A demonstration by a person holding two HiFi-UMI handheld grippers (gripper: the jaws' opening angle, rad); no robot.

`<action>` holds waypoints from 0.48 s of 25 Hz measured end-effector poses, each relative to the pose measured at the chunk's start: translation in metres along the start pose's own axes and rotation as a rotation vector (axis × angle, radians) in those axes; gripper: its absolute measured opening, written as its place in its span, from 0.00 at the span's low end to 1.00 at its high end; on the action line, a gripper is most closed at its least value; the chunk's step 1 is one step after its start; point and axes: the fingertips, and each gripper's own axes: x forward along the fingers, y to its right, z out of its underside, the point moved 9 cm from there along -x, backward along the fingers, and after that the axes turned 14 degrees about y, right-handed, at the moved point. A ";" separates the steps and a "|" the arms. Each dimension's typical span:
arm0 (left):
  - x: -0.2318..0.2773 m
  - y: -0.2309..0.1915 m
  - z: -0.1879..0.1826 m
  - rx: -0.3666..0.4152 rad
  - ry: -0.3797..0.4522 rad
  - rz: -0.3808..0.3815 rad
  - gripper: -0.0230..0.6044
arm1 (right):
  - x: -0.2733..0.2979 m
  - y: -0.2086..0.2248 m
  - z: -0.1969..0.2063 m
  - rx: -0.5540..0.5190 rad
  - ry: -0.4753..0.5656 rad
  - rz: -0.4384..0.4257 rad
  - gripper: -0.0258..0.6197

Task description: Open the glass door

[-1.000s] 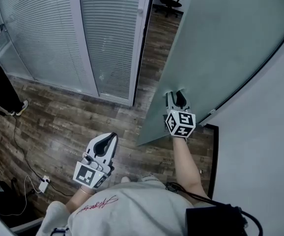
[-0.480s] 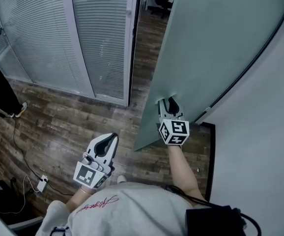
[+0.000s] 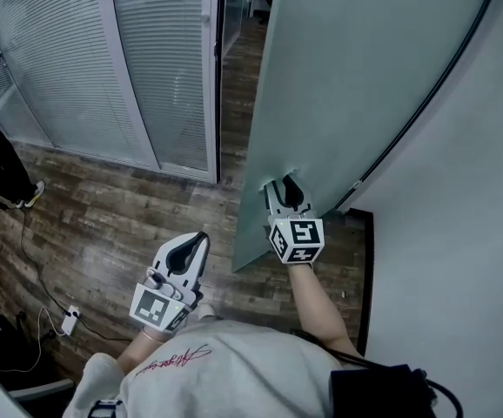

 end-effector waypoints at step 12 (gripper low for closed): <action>0.003 0.072 0.004 -0.006 0.007 0.022 0.08 | -0.064 0.014 -0.019 0.016 -0.011 -0.064 0.24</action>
